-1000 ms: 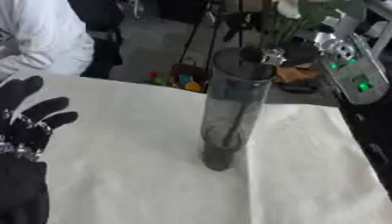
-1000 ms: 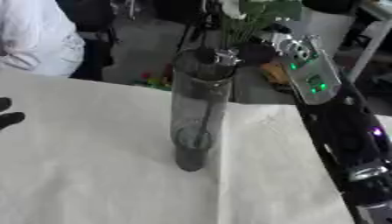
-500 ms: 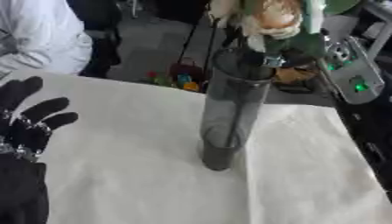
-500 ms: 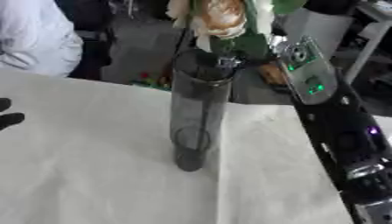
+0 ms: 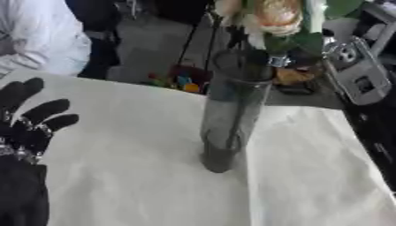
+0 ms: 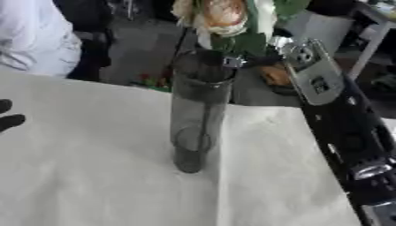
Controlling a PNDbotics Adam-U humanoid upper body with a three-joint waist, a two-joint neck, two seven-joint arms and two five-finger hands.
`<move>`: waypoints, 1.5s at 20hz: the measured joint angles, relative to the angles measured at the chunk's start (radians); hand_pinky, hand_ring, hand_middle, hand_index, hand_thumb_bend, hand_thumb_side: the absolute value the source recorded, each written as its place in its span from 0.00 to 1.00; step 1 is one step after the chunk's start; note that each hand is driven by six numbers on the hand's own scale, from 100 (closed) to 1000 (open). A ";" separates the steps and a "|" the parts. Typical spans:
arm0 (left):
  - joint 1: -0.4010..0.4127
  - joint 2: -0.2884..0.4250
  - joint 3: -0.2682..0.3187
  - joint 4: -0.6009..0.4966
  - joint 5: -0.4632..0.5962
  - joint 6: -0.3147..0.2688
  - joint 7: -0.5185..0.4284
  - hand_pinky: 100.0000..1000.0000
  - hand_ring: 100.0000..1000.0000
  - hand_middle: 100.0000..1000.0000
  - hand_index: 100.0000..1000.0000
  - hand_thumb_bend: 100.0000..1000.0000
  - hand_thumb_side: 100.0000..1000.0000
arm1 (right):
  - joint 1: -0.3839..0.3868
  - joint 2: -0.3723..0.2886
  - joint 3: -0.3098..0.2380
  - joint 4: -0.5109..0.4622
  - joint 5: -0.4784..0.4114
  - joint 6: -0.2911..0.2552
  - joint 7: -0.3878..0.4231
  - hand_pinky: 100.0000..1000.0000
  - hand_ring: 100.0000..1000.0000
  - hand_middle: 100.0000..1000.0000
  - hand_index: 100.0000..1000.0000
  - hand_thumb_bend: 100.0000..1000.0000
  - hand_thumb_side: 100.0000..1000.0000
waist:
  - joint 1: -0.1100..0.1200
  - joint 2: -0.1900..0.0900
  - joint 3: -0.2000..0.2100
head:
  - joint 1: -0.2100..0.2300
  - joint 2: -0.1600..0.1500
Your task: Arrange flowers into the vase.
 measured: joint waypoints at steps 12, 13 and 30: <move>0.001 0.000 0.000 0.000 0.000 0.001 -0.001 0.69 0.72 0.79 0.85 0.15 0.94 | 0.003 -0.025 0.009 0.000 -0.001 -0.009 -0.009 1.00 1.00 0.80 1.00 0.61 0.85 | 0.008 0.000 -0.006 | 0.001 0.000; 0.001 0.000 0.000 0.000 0.000 0.001 -0.001 0.69 0.72 0.79 0.85 0.15 0.94 | 0.004 -0.027 0.009 0.000 -0.001 -0.010 -0.010 1.00 1.00 0.80 1.00 0.61 0.85 | 0.010 0.000 -0.007 | 0.001 0.000; 0.001 0.000 0.000 0.000 0.000 0.002 -0.001 0.69 0.72 0.80 0.85 0.14 0.94 | 0.038 -0.059 0.010 -0.001 -0.009 -0.013 -0.013 1.00 1.00 0.79 1.00 0.61 0.85 | 0.026 0.000 -0.015 | 0.001 0.000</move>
